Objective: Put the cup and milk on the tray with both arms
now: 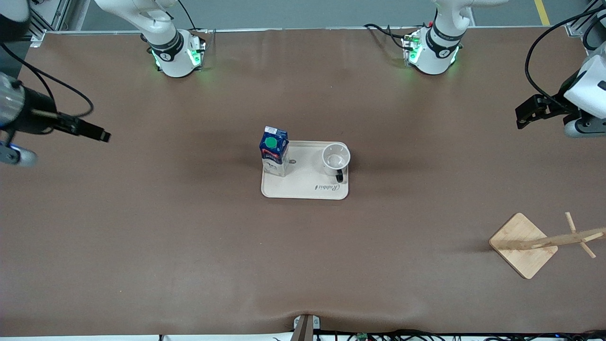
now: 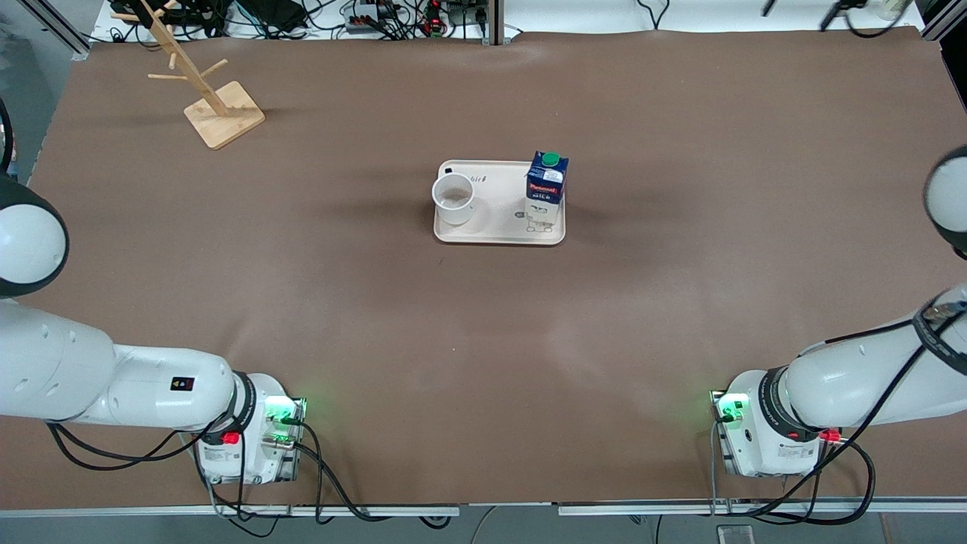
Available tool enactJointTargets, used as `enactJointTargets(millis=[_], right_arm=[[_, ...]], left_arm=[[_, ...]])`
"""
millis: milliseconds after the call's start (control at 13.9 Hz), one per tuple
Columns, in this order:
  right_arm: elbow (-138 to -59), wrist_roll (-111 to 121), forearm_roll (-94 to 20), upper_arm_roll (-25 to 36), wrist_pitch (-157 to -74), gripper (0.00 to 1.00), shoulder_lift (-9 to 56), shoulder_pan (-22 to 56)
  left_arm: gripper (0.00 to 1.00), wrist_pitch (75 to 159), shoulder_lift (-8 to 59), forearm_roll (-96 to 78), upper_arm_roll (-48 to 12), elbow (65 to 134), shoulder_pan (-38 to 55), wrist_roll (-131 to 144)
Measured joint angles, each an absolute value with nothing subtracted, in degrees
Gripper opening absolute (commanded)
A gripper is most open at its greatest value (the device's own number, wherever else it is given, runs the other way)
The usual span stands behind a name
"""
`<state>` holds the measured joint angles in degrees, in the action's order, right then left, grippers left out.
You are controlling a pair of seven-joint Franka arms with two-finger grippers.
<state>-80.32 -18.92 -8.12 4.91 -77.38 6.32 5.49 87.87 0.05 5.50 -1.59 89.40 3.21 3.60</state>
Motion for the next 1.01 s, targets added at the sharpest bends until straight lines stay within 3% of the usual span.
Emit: enactJointTargets(millis=[431,1006], right_arm=[[-94.8,-7.8,-3.5,4.7,-79.7,1.0,-6.6,4.9],[-94.1,-1.9,-0.3,4.8,-82.9,1.0,-6.2,3.1]], left_arm=[[1.0,87.9,0.1,5.4,-2.0,89.1,3.2,3.6],[1.0,87.9,0.2,5.3,-2.0,88.4,3.2,3.5]])
